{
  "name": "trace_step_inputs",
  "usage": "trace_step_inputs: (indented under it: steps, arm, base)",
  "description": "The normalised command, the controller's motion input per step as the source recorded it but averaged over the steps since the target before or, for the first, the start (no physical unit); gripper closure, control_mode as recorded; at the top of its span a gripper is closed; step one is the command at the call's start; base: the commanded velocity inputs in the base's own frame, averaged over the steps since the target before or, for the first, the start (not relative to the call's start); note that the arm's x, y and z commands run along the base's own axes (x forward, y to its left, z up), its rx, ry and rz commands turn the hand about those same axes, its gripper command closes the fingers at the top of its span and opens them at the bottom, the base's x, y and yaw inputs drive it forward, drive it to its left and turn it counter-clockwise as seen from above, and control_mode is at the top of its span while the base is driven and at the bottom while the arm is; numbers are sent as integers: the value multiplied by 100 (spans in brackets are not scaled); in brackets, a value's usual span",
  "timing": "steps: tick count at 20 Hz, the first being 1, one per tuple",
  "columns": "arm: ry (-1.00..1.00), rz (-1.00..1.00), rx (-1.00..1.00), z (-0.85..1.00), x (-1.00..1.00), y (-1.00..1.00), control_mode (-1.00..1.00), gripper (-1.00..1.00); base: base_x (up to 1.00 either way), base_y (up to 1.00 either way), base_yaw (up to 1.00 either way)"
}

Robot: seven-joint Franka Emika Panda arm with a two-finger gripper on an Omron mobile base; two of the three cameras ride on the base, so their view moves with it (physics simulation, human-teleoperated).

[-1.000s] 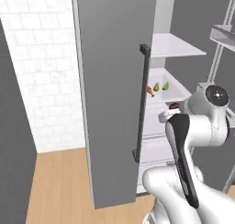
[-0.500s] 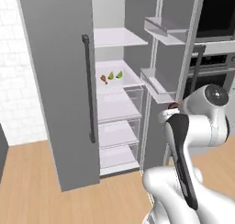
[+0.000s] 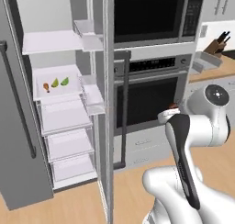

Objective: Place one lemon wedge and one chicken drumstick in each tupperware on the nearby counter, to pack two identical lunches.

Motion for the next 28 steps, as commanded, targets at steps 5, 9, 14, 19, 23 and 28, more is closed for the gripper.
trace_step_inputs:
  steps: [5,9,14,19,23,28]
  arm:
    - [0,0,0,0,0,0,100,100]
    - [0,0,0,0,0,0,100,100]
    - [0,0,0,0,0,0,100,100]
    - [0,0,0,0,0,0,100,100]
    - [0,0,0,0,0,0,100,100]
    - [0,0,0,0,0,0,100,100]
  base:
    - [62,-100,-11]
    - [95,-100,-9]
    - [93,-100,-4]
    - [65,-100,0]
    - [64,-100,0]
    - [87,-100,0]
